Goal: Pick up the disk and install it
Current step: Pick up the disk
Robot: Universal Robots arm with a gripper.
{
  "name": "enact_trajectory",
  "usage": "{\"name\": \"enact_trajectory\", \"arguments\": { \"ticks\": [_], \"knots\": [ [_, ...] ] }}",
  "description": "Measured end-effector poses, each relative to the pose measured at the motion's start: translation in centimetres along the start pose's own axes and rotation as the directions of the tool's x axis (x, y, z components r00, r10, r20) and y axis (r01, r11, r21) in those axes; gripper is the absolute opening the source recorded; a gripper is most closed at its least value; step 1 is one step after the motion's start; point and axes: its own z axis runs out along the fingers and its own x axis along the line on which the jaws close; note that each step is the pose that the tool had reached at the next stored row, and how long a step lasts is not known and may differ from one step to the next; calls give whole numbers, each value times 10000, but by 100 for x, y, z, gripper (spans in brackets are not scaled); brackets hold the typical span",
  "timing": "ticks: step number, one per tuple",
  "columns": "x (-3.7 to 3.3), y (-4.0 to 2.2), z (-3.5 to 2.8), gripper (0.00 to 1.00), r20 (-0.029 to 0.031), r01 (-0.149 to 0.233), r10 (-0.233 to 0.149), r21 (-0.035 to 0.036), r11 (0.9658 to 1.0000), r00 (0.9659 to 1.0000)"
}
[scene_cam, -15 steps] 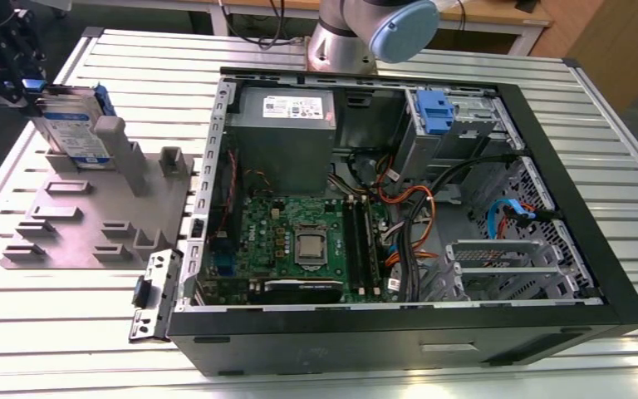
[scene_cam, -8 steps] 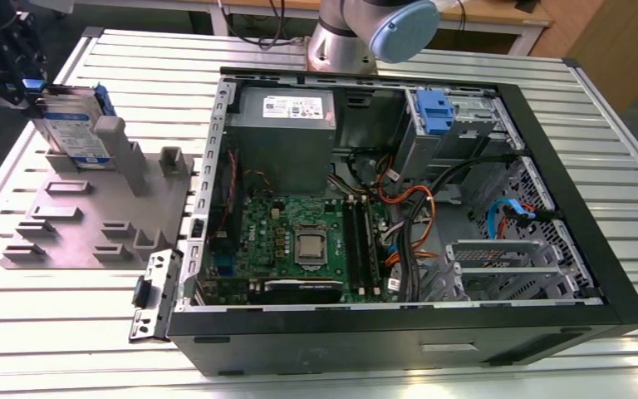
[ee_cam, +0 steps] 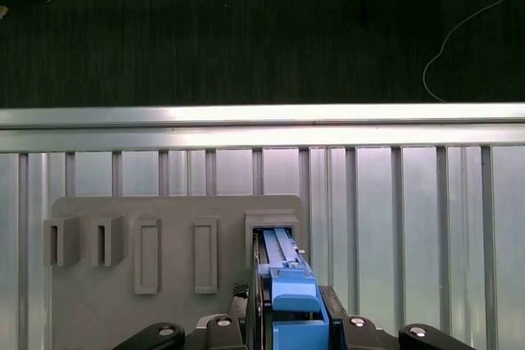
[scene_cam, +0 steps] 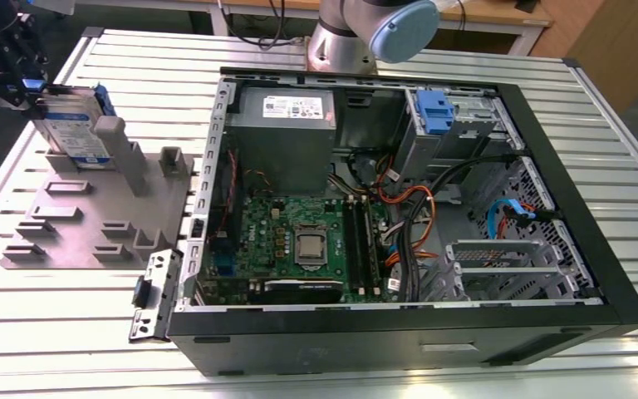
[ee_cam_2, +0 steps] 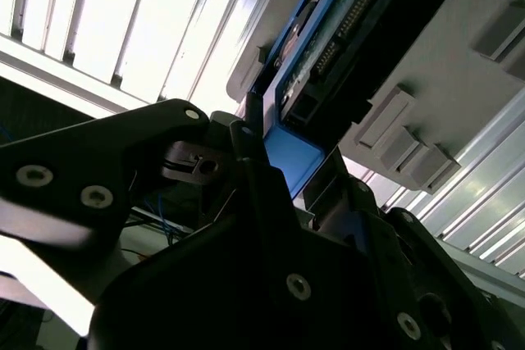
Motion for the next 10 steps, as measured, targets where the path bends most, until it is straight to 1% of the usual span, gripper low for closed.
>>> {"name": "enact_trajectory", "arguments": {
  "ticks": [5, 6, 10],
  "knots": [
    [1, 0, 1, 44, -9, 1, -1, 0, 10000, 10000],
    [1, -1, 1, 37, -12, 2, -2, 1, 10000, 10000],
    [0, 0, 1, 37, -21, 1, -1, 1, 10000, 10000]
  ]
}}
